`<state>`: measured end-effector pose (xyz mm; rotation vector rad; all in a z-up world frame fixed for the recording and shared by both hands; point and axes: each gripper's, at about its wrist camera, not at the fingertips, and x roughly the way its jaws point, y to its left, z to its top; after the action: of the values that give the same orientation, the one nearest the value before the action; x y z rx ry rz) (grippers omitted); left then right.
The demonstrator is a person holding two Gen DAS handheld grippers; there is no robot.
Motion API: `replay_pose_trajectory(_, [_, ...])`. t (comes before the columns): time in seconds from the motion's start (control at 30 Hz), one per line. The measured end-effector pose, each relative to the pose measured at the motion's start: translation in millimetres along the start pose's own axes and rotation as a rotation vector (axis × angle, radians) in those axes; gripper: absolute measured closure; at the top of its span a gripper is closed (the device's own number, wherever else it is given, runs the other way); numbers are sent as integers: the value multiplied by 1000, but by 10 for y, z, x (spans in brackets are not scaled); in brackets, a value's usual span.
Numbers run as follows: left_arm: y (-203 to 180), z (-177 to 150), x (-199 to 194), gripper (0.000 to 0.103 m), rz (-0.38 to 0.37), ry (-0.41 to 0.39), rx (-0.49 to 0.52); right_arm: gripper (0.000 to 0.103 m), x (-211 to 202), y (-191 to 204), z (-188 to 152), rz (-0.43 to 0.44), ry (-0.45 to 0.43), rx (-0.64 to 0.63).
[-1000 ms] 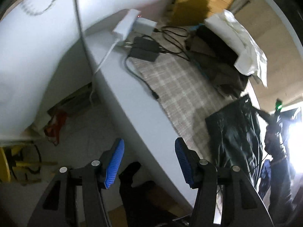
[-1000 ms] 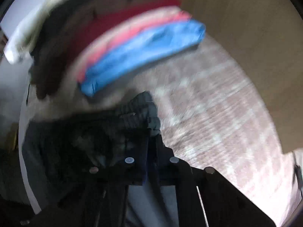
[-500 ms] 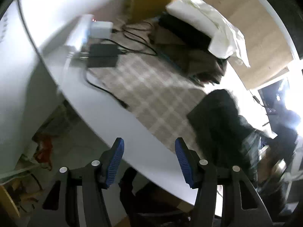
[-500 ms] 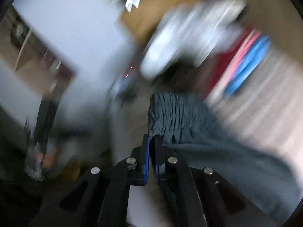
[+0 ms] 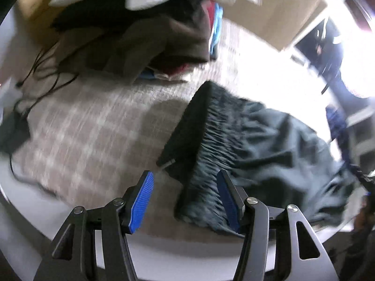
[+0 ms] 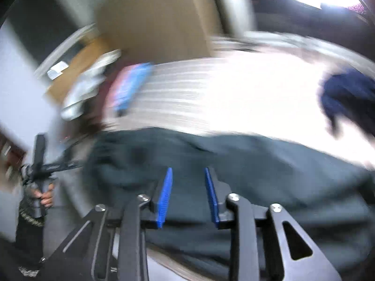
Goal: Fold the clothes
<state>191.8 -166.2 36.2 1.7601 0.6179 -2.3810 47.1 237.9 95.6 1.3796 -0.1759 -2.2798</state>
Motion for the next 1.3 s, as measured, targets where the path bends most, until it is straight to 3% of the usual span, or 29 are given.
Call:
replay_pose_trajectory(0.1, [7, -30, 93, 46, 25, 57, 26, 73, -199, -525, -332, -78, 0, 123])
replay_pose_trajectory(0.17, [93, -138, 43, 40, 24, 66, -11, 72, -296, -765, -520, -100, 1, 182])
replay_pose_trajectory(0.4, [171, -212, 197, 39, -72, 100, -123, 71, -239, -1131, -719, -105, 9, 325])
replay_pose_trajectory(0.43, [153, -208, 190, 40, -78, 91, -121, 71, -257, -1155, -719, -103, 2, 331])
replay_pose_trajectory(0.5, [138, -213, 171, 61, -108, 83, -127, 70, -357, -1221, -741, -95, -20, 353])
replay_pose_trajectory(0.6, [121, -238, 114, 66, -143, 69, -121, 58, -500, -1392, -780, -89, -70, 423])
replay_pose_trajectory(0.7, [55, -235, 41, 70, -123, 44, -85, 58, -611, -1605, -893, -123, -113, 519])
replay_pose_trajectory(0.9, [17, -167, 22, 71, -106, 34, -69, 57, -976, -2114, -1247, -182, -194, 742])
replay_pose_trajectory(1.0, [82, -185, 66, 69, -129, 57, -105, 57, -1039, -2334, -1359, -124, -222, 847])
replay_pose_trajectory(1.17, [81, -202, 21, 69, -124, 53, -98, 58, -906, -2394, -1209, -75, -226, 865])
replay_pose_trajectory(1.3, [23, -177, -17, 71, -114, 43, -70, 58, -997, -2572, -1193, -191, -235, 930])
